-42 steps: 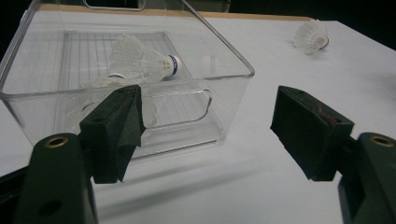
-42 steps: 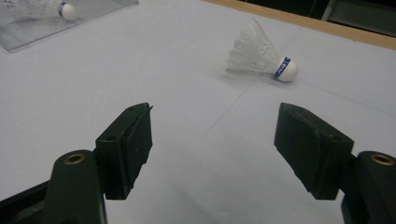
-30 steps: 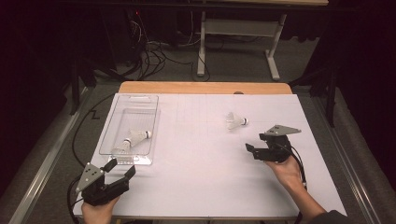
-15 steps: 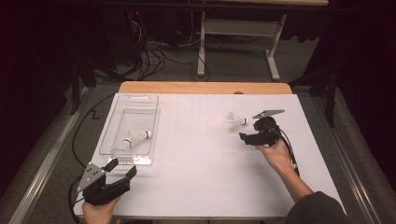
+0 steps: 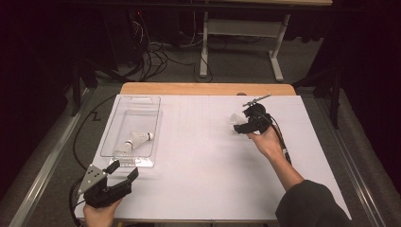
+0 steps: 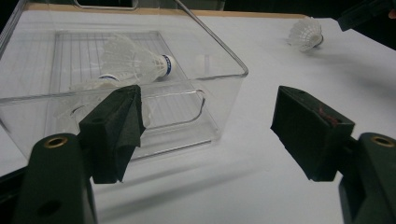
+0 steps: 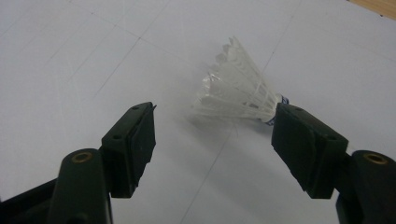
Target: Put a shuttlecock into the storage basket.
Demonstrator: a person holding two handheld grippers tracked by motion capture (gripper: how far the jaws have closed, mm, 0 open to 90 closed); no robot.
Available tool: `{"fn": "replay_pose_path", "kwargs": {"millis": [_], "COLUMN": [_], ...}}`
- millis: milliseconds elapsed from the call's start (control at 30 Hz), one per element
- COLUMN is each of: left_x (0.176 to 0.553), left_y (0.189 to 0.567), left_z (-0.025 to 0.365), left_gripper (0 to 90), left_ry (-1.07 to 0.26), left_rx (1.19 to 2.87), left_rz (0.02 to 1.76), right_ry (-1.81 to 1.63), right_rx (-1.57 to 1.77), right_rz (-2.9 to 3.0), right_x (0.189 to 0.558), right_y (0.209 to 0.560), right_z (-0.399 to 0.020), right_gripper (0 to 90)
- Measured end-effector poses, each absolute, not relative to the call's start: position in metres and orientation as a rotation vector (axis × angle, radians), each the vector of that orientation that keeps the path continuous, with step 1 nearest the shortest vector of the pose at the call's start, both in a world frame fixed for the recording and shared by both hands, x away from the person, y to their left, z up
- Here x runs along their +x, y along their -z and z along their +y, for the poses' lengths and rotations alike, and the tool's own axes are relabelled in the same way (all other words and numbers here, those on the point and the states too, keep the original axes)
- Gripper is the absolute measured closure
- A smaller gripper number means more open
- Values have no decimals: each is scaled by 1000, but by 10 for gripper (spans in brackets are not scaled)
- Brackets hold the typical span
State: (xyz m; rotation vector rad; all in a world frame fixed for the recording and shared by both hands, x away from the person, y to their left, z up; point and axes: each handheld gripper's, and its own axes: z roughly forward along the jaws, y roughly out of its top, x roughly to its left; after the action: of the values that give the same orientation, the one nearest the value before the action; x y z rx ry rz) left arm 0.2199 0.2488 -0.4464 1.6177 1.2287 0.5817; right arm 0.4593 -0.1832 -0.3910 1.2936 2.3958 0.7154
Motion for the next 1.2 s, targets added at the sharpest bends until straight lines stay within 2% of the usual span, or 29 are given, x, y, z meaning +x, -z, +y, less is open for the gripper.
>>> {"fn": "replay_pose_path", "kwargs": {"millis": [700, 1200], "left_x": [220, 220], "left_y": [446, 446], "left_z": [250, 250], "left_gripper": [256, 256], "left_ry": [-577, -577], "left_rx": [1610, 1611], "left_rz": [1217, 1215], "right_ry": [-462, -392], "right_rx": [1399, 1434], "right_rz": [2369, 2365], "right_x": [497, 499], "right_y": [399, 405], "right_z": [-153, -157], "right_gripper": [433, 612]}}
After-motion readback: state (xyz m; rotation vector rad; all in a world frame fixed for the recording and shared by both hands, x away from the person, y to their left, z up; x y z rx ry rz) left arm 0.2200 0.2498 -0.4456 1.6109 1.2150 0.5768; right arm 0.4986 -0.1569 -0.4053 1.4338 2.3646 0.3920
